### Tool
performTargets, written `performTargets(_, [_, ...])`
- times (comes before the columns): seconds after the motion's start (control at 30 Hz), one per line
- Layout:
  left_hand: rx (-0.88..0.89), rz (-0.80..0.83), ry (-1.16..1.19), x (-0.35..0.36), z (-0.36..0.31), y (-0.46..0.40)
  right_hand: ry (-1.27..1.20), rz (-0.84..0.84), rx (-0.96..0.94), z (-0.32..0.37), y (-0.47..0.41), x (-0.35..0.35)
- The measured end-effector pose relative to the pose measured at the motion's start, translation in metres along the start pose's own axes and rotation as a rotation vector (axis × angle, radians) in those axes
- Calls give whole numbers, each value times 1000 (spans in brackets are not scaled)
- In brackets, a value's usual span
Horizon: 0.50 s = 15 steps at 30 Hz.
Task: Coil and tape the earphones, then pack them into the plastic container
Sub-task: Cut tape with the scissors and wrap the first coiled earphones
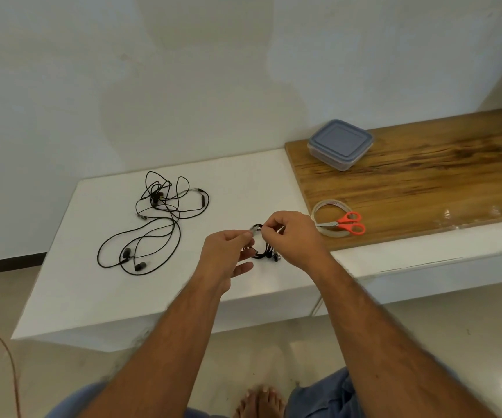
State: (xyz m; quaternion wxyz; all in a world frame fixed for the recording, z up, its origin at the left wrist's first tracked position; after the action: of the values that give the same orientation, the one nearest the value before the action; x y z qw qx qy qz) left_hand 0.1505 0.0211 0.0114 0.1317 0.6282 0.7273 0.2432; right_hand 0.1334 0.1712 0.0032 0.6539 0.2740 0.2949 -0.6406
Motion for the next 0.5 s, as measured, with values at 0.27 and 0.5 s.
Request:
performTargets(0.27, [-69,-18,204,9,2,-9,-33,-55,16,-3,-9,-3])
performTargets(0.5, [-235,8,539,21,6,-13,-111,-69,133,-9,-12,-4])
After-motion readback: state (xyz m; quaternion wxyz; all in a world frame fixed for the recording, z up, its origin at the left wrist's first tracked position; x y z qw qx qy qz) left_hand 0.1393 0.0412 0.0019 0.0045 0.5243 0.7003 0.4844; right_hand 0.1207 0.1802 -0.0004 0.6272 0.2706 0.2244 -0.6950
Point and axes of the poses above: each hand's wrist, its own y-axis away from the middle knuckle, its own x-axis out of the palm, z = x × y, the point moved 2 cm from there along -y, towards the middle knuckle, and after that the axes turned 12 degrees about y, right-handed, at the moved point
